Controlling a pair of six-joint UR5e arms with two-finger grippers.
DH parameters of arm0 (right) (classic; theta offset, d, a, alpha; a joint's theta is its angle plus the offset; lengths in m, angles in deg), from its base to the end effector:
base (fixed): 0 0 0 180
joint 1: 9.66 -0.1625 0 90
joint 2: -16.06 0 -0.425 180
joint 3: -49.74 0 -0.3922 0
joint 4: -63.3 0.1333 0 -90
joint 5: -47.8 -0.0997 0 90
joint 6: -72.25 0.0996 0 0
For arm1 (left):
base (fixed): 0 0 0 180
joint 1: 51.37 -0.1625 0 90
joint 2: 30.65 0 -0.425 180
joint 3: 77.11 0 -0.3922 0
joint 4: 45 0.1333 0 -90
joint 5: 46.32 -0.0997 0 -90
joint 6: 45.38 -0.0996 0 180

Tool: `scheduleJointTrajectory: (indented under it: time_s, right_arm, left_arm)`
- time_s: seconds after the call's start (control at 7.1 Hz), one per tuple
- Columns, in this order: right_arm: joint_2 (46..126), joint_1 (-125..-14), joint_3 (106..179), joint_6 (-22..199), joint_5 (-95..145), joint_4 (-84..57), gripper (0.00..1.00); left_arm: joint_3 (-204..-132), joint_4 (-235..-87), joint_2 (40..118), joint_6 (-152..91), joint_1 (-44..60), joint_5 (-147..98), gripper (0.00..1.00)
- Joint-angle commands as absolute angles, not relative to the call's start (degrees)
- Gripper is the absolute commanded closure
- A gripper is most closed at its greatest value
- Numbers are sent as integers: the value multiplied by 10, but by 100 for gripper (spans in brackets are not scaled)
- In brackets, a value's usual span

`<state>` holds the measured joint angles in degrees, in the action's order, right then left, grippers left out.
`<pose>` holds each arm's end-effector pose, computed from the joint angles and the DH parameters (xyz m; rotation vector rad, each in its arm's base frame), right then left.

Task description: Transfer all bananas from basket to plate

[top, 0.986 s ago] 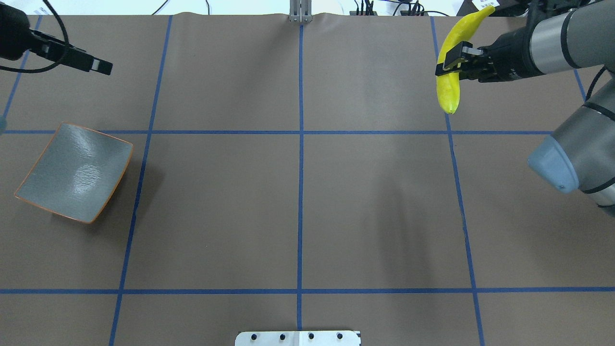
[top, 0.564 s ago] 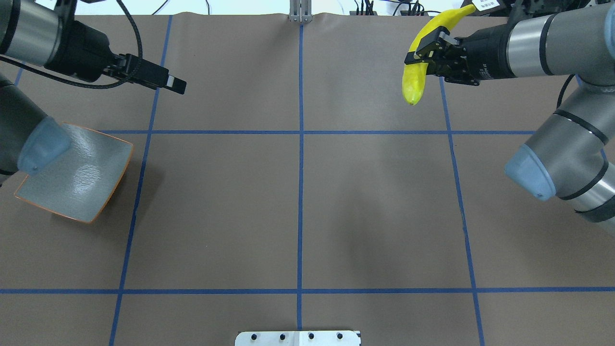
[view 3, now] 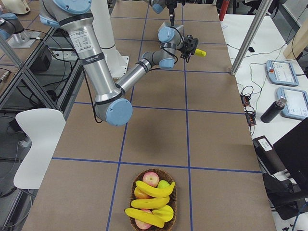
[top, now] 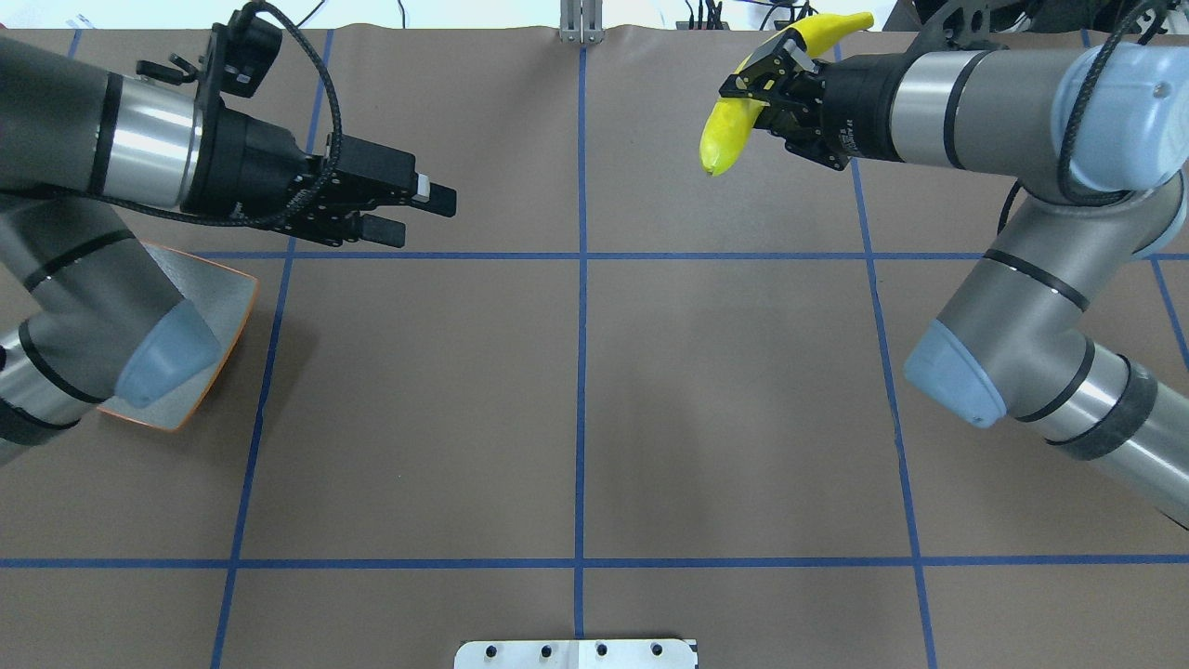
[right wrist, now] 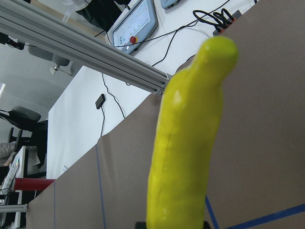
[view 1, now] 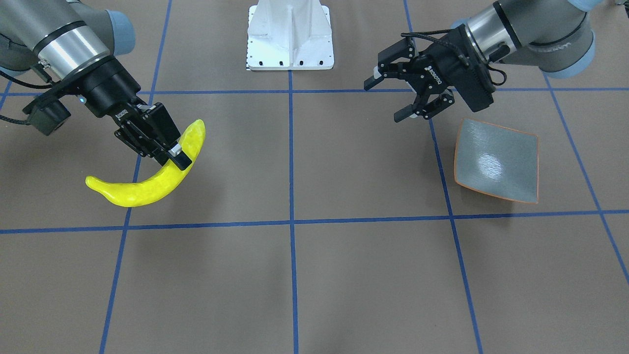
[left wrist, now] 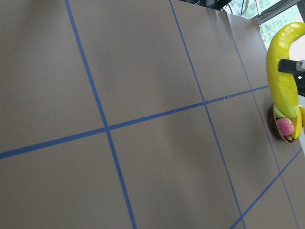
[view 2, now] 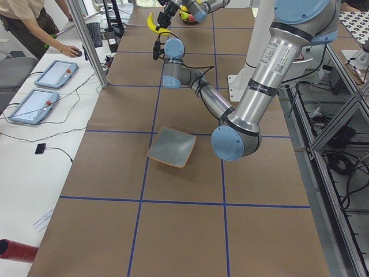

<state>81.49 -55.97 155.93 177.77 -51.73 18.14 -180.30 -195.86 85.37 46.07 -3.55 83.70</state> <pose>-0.3157 -0.4996 0.2011 0.2742 -1.5160 0.7416 0.3166 -0.4526 0.1850 0.1845 1.6952 -0.0299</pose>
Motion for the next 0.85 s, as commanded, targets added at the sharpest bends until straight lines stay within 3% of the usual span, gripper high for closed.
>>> scheduleJointTrajectory:
  time_s: [0.0, 0.7]
  right_arm:
    - [793, -526, 1561, 1862, -446, 182, 100]
    - [770, -481, 1579, 1915, -404, 212, 100]
  left_arm:
    - [-1802, -2036, 862, 578, -90, 737, 0]
    - [-1797, -2085, 881, 720, -145, 637, 0]
